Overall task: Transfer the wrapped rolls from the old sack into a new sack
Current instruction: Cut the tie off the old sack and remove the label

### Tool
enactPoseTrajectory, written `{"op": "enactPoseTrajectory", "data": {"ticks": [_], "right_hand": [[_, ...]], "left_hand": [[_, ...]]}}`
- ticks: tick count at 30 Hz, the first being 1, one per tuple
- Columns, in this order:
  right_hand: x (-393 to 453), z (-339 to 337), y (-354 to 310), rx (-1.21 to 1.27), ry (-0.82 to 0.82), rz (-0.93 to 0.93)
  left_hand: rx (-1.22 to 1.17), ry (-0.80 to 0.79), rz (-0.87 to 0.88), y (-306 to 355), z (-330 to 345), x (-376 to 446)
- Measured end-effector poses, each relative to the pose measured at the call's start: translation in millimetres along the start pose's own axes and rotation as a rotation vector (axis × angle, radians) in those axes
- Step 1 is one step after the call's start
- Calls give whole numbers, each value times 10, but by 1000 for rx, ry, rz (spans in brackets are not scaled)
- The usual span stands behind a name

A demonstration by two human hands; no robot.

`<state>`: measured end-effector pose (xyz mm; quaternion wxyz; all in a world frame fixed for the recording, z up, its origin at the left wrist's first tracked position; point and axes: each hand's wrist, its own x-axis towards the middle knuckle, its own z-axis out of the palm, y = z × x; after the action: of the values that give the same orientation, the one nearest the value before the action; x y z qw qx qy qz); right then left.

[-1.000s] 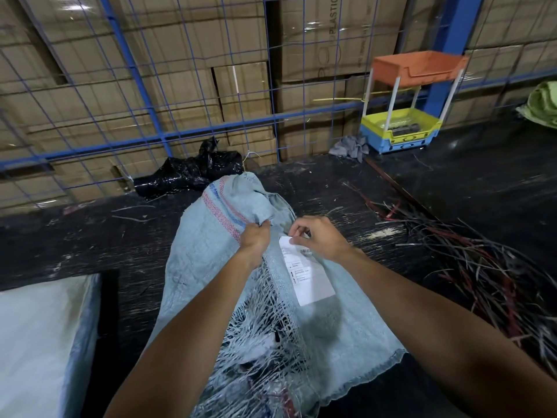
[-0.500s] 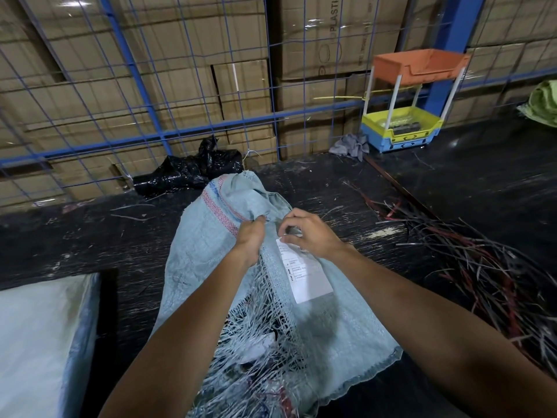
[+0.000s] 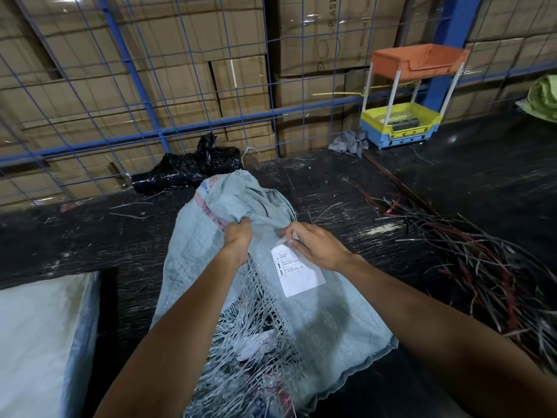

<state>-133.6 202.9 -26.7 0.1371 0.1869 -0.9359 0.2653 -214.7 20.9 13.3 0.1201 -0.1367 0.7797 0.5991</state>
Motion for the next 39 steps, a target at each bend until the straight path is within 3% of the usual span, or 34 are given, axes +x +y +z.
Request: {"op": "enactPoseTrajectory", "data": {"ticks": [4, 8, 16, 19, 23, 31, 34, 39], "right_hand": [[100, -8, -37, -16, 2, 118], [180, -40, -47, 119, -22, 167], [244, -19, 11, -19, -37, 144], [242, -35, -33, -6, -22, 127], [209, -59, -16, -38, 36, 100], [9, -27, 33, -54, 184, 41], [21, -12, 73, 42, 132, 85], [65, -6, 67, 126, -98, 134]], "left_hand": [[24, -29, -2, 37, 0, -37], [41, -38, -9, 52, 1, -42], [-13, -62, -36, -15, -31, 45], [120, -95, 40, -6, -9, 17], [109, -1, 111, -32, -22, 137], [43, 118, 95, -196, -135, 214], [59, 93, 93, -177, -116, 187], [35, 66, 88, -175, -129, 218]]}}
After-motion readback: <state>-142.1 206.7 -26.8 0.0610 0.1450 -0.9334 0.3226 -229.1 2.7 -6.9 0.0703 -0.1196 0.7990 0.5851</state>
